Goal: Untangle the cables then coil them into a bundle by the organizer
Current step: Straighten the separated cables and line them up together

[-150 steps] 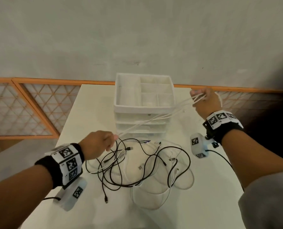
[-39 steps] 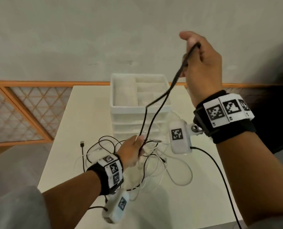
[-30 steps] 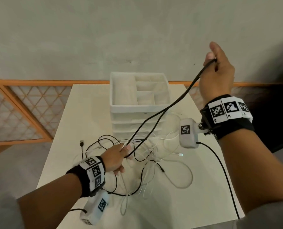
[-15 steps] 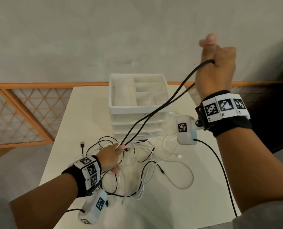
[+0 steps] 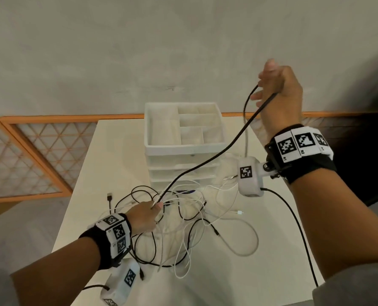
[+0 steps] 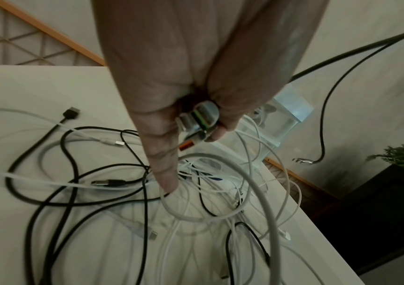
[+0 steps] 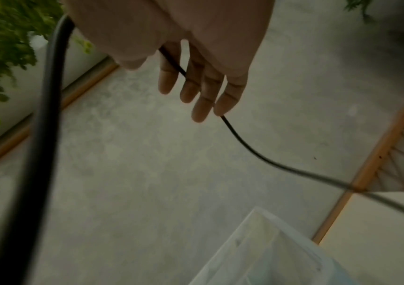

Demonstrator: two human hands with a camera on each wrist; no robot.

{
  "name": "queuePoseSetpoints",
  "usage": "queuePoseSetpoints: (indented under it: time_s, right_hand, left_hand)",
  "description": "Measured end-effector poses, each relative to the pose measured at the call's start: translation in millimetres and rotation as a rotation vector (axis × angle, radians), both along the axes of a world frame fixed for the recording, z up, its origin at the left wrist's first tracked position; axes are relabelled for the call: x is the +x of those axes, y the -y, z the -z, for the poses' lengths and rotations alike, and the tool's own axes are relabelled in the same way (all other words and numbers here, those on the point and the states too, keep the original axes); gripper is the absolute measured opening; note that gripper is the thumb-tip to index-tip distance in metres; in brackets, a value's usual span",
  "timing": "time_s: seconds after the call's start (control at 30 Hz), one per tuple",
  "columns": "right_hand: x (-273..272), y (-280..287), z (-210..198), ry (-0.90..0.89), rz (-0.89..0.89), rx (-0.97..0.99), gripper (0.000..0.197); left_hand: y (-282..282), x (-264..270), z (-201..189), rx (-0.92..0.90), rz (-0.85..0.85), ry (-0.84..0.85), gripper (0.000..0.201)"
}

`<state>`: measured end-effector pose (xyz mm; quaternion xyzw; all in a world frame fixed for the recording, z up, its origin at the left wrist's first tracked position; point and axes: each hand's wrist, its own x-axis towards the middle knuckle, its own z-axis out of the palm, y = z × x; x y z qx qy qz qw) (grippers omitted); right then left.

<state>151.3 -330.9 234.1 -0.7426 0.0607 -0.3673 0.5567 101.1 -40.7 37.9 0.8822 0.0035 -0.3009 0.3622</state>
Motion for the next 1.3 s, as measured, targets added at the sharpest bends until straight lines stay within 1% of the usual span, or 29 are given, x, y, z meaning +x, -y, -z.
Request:
queuePoseSetpoints:
  time_s: [0.07,0.1,0.17,0.2,0.27,0.33,0.4,0.43,0.5,0.53,0.57,0.6,0.63,0.7,0.73,0.77,0.83,0.87,0.9,0.93,0.97,1.03,1.07,1.1,1.13,1.17,1.23,1.27,1.3]
  right_hand:
    - [4,3,3,-0.071,0.017,-0.165,0.028]
    - [7,5,7,-0.109,0.031,-0.211,0.025]
    - [9,13,21,-0.181,0.027,-0.249,0.022]
    - [10,18,30,-0.218,0.004,-0.252,0.021]
    - [8,28,47,-0.319,-0.044,-0.293,0.021]
    - [2,37,67,-0.434,-0.064,-0.395,0.031]
    - [-9,43,96,-0.591,-0.079,-0.487,0.046]
    - [-15,45,112,-0.726,-0.104,-0.541,0.054]
    - [-29,44,139,-1.034,-0.214,-0.644,0.064]
    - [-35,42,145,-1.111,-0.245,-0.668,0.067]
    - [-40,36,143,-1.099,-0.241,-0.662,0.067]
    - [-42,28,137,-1.007,-0.229,-0.619,0.066]
    - [-44,18,126,-0.871,-0.235,-0.536,0.065]
    - [-51,-14,94,-0.6,-0.365,-0.298,0.062]
    - [-55,-31,78,-0.509,-0.461,-0.218,0.057]
    - [-60,-47,64,-0.462,-0.539,-0.215,0.048]
    - [-66,-67,50,-0.456,-0.649,-0.234,0.024]
    - [-66,-68,50,-0.51,-0.68,-0.206,0.018]
    - [-64,-63,53,-0.595,-0.7,-0.194,0.019]
    - [-63,-54,59,-0.695,-0.714,-0.229,0.019]
    - [-62,-45,67,-0.804,-0.716,-0.324,0.017]
    - [-60,-25,85,-0.988,-0.671,-0.498,0.015]
    - [-56,-14,93,-1.04,-0.617,-0.51,0.014]
    - [-51,-4,100,-1.043,-0.53,-0.481,0.012]
    - [-45,5,105,-0.983,-0.42,-0.44,0.008]
    - [-40,13,108,-0.861,-0.29,-0.41,0.008]
    - [-33,19,107,-0.555,-0.062,-0.354,0.017]
    - [-33,17,106,-0.433,-0.014,-0.318,0.02]
    - [-34,14,107,-0.358,-0.006,-0.295,0.023]
  left_hand:
    - [-2,-1,-4,-0.046,-0.038,-0.085,0.039]
    - [-4,0,-8,-0.025,-0.04,-0.085,0.041]
    - [-9,2,-25,0.049,-0.056,-0.009,0.044]
    - [-10,4,-35,0.036,-0.063,-0.003,0.043]
    - [-14,9,-52,-0.076,-0.062,0.01,0.036]
    - [-15,13,-73,-0.201,-0.117,0.077,0.034]
    - [-13,16,-93,-0.318,-0.144,0.157,0.036]
    - [-11,16,-104,-0.372,-0.157,0.193,0.038]
    - [-8,17,-120,-0.458,-0.177,0.219,0.042]
    - [-6,16,-125,-0.49,-0.191,0.217,0.045]
    - [-4,16,-129,-0.512,-0.199,0.215,0.049]
    - [0,16,-133,-0.523,-0.198,0.217,0.052]
    - [4,15,-135,-0.514,-0.181,0.226,0.053]
    - [18,15,-141,-0.485,-0.108,0.271,0.05]
    - [26,14,-143,-0.476,-0.056,0.305,0.049]
    - [33,14,-145,-0.471,0.003,0.349,0.049]
    - [41,12,-151,-0.467,0.078,0.447,0.051]
    - [41,12,-155,-0.478,0.085,0.49,0.051]
    - [38,11,-159,-0.505,0.074,0.516,0.05]
    - [33,11,-162,-0.546,0.049,0.525,0.049]
    - [27,10,-166,-0.597,0.012,0.525,0.047]
    - [15,8,-171,-0.692,-0.041,0.509,0.046]
    - [10,6,-172,-0.712,-0.038,0.498,0.046]
    - [6,4,-170,-0.704,-0.014,0.48,0.046]
    - [2,1,-167,-0.672,0.022,0.452,0.046]
    - [-1,0,-160,-0.611,0.061,0.419,0.045]
    - [-10,0,-140,-0.41,0.154,0.351,0.045]
    - [-14,0,-129,-0.285,0.213,0.325,0.046]
    - [-17,0,-118,-0.155,0.268,0.309,0.048]
